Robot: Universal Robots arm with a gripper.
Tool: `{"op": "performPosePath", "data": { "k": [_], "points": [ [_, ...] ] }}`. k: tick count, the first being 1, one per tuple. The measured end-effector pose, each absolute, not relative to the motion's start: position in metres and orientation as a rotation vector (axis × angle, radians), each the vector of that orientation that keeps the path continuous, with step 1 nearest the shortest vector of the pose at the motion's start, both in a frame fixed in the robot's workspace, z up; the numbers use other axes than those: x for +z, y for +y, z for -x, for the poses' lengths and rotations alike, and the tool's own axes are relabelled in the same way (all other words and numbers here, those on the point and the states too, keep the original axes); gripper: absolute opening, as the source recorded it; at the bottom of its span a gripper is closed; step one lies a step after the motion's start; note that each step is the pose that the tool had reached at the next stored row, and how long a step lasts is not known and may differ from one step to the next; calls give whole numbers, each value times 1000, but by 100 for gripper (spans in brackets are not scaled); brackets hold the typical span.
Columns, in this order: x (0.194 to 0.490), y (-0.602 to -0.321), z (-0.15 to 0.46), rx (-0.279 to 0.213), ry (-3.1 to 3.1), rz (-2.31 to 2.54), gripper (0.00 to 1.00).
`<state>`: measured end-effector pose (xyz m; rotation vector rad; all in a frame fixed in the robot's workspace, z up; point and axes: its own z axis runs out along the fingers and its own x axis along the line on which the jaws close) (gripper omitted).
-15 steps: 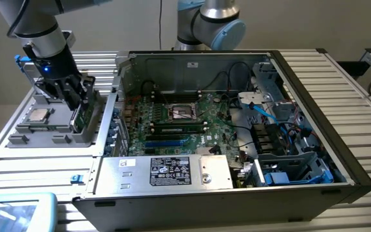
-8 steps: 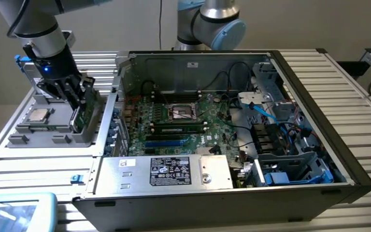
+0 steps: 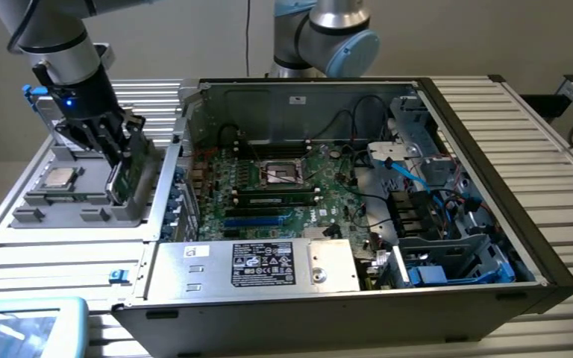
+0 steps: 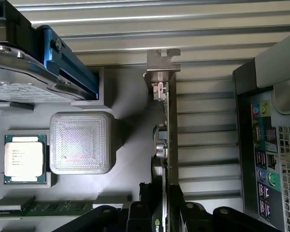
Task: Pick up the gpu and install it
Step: 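Pick up the gpu and move the gpu toward the slot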
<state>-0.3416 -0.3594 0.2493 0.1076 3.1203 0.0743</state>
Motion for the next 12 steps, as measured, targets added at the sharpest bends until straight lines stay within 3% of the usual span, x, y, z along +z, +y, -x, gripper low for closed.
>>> {"op": "performPosePath", "data": {
  "k": [12],
  "points": [
    [304,-359,343,74,3120,-108,27]
  ]
}}
